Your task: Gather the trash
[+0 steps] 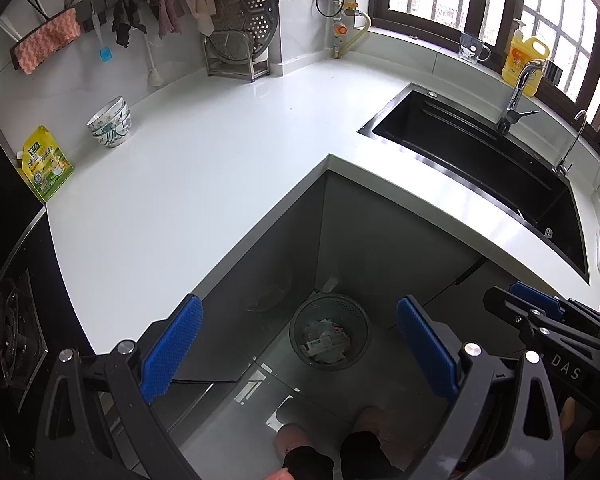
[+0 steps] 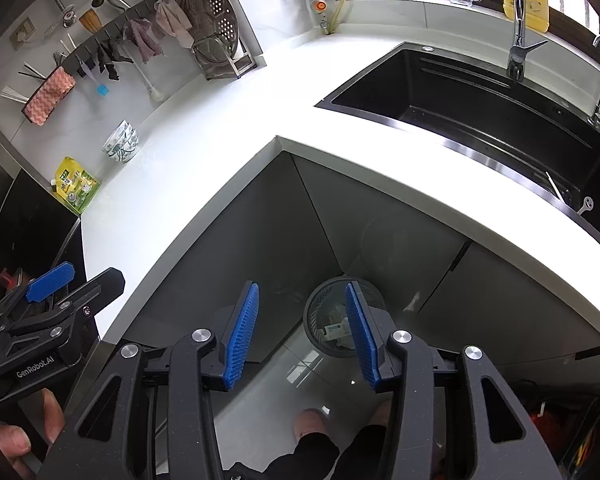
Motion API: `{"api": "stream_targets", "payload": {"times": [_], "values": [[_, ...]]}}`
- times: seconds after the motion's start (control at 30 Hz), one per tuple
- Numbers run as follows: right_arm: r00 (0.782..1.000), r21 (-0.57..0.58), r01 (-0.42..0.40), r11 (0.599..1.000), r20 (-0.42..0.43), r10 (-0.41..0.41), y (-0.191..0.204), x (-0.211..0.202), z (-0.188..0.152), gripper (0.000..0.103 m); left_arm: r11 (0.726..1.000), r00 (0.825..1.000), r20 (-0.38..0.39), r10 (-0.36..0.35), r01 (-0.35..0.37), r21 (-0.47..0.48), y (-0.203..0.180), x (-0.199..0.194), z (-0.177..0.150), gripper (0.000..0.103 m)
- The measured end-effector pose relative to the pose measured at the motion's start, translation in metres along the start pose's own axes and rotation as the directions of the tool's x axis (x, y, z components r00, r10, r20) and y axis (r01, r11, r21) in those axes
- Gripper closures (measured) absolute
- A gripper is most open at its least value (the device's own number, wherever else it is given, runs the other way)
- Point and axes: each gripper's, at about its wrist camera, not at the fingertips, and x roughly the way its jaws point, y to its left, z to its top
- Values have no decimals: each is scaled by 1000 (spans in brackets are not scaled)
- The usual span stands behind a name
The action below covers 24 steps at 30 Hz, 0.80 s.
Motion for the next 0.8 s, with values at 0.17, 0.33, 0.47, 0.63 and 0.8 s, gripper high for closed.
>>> {"api": "stream_targets", "payload": {"times": [0.17,0.33,0.47,0.63,0.8], "values": [[1000,-6,0,1000,-2,0,0,0,0,59,1000,1000,0,-2,2,-3,3,-1,0,7],[1000,-5,0,1000,-2,0,1,0,-1,59,1000,1000,-4,-5,5,2,2,0,-1,6],[1000,-5,1,1000,-1,-1,1,-1,-1,59,1000,1000,0,-7,7,4,1,0,-1,6],[1000,-2,1,1000,-5,-1,1,0,-1,59,1000,1000,2,-2,2,7,1,-1,-1,6],[1000,-5,0,1000,-4,0,2,0,-1,59,1000,1000,-6,2,-2,6,2,0,0,6]]}}
